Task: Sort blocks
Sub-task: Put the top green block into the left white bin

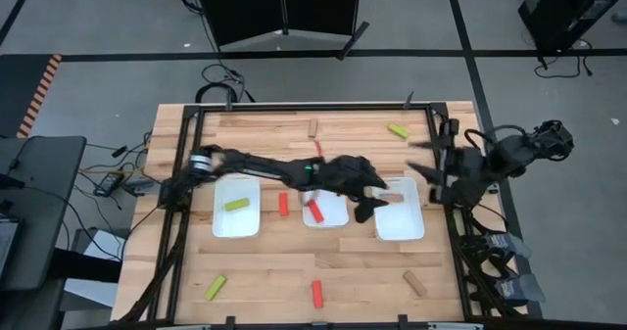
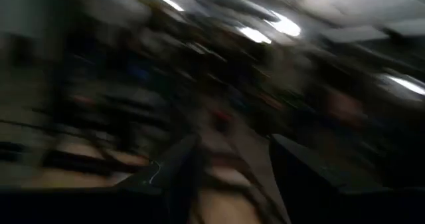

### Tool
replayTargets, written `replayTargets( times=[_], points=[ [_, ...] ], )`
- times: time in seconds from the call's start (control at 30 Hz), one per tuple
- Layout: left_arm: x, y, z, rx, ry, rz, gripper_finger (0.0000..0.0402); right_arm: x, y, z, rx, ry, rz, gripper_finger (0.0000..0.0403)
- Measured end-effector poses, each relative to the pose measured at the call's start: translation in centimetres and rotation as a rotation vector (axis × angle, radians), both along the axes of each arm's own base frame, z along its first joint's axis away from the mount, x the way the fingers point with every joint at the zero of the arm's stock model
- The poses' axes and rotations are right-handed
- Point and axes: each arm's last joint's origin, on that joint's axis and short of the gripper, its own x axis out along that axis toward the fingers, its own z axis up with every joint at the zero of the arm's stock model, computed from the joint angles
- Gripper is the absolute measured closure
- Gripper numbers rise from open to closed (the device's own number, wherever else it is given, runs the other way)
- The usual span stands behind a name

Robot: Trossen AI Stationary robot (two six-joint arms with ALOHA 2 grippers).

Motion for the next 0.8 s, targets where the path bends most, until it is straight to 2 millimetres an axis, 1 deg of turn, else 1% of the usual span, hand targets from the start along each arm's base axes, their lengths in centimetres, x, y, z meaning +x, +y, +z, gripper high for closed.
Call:
replayTargets(
  times=[0.03,0.1,0.17,0.23,0.27,0.37,0.43,0.5,0.57,0.6,0.63,0.67,0.73,0.8],
  points=[
    [-1.2,0.0,1.0,0.008,-0.052,0.020,0.0120,0.0,-0.3,-0.2,0.018,0.022,-0.092,0.0205],
    [-4.0,0.2,2.0,0.011,-0.127,0.055,0.0125,0.1,-0.8,-0.7,0.050,0.062,-0.252,0.0202],
    [-7.0,0.5,2.0,0.003,-0.172,0.109,0.0127,0.1,-1.3,-1.3,0.066,0.100,-0.350,0.0198],
    [-10.3,0.7,1.7,0.006,-0.193,0.167,0.0128,0.4,-1.9,-1.8,0.096,0.125,-0.423,0.0197],
    [-11.9,0.9,2.4,0.003,-0.247,0.198,0.0128,0.7,-2.3,-2.2,0.116,0.137,-0.461,0.0198],
    [-16.5,1.0,3.7,-0.028,-0.340,0.269,0.0128,1.8,-3.8,-3.7,0.166,0.230,-0.538,0.0202],
    [-18.8,0.9,3.8,-0.035,-0.355,0.302,0.0129,2.8,-5.2,-5.0,0.224,0.324,-0.555,0.0204],
    [-20.6,0.6,3.8,-0.030,-0.354,0.327,0.0129,3.6,-6.8,-6.1,0.304,0.409,-0.555,0.0205],
    [-22.2,0.2,4.9,-0.031,-0.414,0.334,0.0129,4.4,-8.6,-7.2,0.361,0.490,-0.569,0.0204],
    [-22.8,0.0,5.1,-0.024,-0.419,0.343,0.0129,4.8,-9.5,-7.7,0.383,0.526,-0.575,0.0203],
    [-23.3,0.0,5.7,-0.021,-0.445,0.339,0.0129,4.9,-10.5,-8.2,0.400,0.560,-0.596,0.0200],
    [-23.7,-0.2,5.8,-0.017,-0.450,0.333,0.0129,5.0,-11.6,-8.7,0.417,0.600,-0.616,0.0198],
    [-24.4,-0.3,5.6,-0.003,-0.410,0.330,0.0129,4.9,-13.7,-9.7,0.466,0.662,-0.659,0.0191],
    [-24.9,-0.6,6.1,0.001,-0.421,0.321,0.0129,4.3,-15.8,-11.0,0.538,0.747,-0.672,0.0184]
  ],
)
